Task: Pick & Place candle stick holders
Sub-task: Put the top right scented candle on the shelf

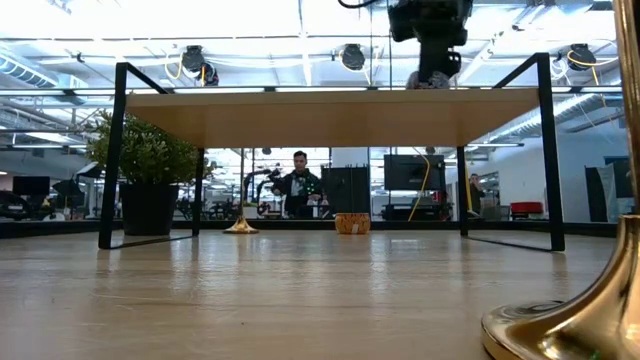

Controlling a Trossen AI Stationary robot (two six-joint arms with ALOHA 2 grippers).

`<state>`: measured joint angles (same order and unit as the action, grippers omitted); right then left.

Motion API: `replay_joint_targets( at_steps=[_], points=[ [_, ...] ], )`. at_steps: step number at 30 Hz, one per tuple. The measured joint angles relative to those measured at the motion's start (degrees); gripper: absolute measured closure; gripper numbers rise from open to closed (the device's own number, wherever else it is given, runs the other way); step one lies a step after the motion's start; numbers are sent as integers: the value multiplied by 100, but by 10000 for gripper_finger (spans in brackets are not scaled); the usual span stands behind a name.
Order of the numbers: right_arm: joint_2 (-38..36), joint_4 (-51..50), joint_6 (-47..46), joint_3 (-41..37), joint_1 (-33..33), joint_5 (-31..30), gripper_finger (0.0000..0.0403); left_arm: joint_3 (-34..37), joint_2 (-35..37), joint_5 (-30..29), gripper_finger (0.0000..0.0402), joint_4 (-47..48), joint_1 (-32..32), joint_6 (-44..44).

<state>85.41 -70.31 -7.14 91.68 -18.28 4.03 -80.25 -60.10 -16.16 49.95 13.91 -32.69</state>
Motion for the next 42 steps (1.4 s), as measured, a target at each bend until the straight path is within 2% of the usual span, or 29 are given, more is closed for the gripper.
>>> replay_joint_targets(
  at_steps=[9, 20, 42],
  points=[
    [0, -82, 83, -2, 230, -102, 110, 0, 0, -45, 394, 0, 0, -4],
    [498, -197, 229, -17, 229, -108, 110, 0, 0, -46, 394, -2, 0, -42],
    [529, -201, 221, -17, 229, -254, 110, 0, 0, 4, 394, 0, 11, -21]
  ],
)
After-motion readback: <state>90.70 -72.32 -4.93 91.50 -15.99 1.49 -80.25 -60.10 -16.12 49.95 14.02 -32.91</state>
